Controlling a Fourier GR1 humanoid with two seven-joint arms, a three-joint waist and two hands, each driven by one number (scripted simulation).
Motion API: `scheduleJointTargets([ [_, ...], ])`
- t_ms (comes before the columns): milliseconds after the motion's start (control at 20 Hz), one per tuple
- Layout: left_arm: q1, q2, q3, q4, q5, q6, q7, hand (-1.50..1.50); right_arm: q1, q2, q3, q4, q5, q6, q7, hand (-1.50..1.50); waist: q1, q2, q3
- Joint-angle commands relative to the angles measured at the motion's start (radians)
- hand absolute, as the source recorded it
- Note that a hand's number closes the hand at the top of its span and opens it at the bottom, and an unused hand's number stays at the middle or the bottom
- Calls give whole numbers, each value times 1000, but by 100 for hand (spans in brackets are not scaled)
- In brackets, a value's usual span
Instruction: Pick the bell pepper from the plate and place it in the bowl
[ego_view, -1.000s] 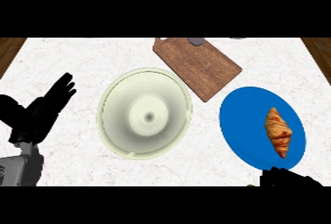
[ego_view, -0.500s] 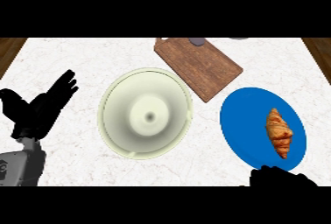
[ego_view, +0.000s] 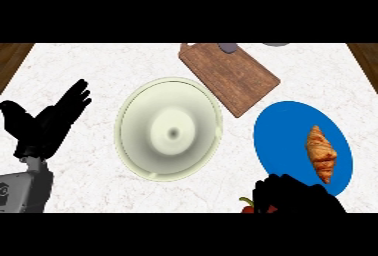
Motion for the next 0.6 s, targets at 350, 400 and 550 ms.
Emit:
scheduleJointTargets([
  [350, -14, -20, -21, 46, -33, 7, -45, 0, -358, 33, 47, 45, -185, -119, 357, 150, 21, 10, 0],
  [400, -58, -28, -27, -16, -14, 28, 35, 0, -397, 33, 17, 76, -214, -128, 364, 150, 27, 6, 1],
  [550, -49, -3, -9, 23, -1, -6, 8, 0, -539, 33, -88, 168, -269, -182, 375, 150, 34, 9, 0],
])
